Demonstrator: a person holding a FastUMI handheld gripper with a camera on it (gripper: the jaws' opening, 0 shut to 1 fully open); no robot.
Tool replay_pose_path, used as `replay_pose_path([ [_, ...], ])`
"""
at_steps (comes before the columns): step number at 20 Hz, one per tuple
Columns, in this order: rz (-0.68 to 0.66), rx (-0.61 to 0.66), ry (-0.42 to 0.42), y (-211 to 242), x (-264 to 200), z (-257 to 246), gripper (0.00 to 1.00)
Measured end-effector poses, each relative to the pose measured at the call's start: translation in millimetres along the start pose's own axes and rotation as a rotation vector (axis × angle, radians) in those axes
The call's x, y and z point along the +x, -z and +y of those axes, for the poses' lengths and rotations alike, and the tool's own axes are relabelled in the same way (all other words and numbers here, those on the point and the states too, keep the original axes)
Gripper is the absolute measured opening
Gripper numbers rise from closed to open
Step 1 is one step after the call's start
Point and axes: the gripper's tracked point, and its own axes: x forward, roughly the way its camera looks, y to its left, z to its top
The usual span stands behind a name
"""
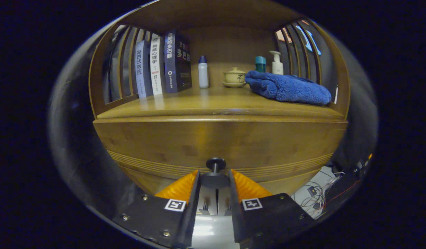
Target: Pull open the drawer, take out the items inside it, and place them on the countertop above the cabinet.
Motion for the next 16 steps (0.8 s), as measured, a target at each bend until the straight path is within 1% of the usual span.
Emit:
replay_pose_path([
  [2,-0.016,0.009,0.013,1.2,2.1,-1.9,0.4],
  [3,-0.021,0.02,0.027,2.5,-0.9,-1.0,0.35],
  [5,-0.008,0.019,0.054,4.2,-3.9,-1.6,0.35],
  [7,0.006,0.016,0.061,8.8,-13.5,0.8,0.35],
  [11,0.03,0.027,0.1,30.2,-58.3,0.0,0.35],
  [16,0.078,-0.002,0.146,53.9,-114.1,1.3,0.35],
])
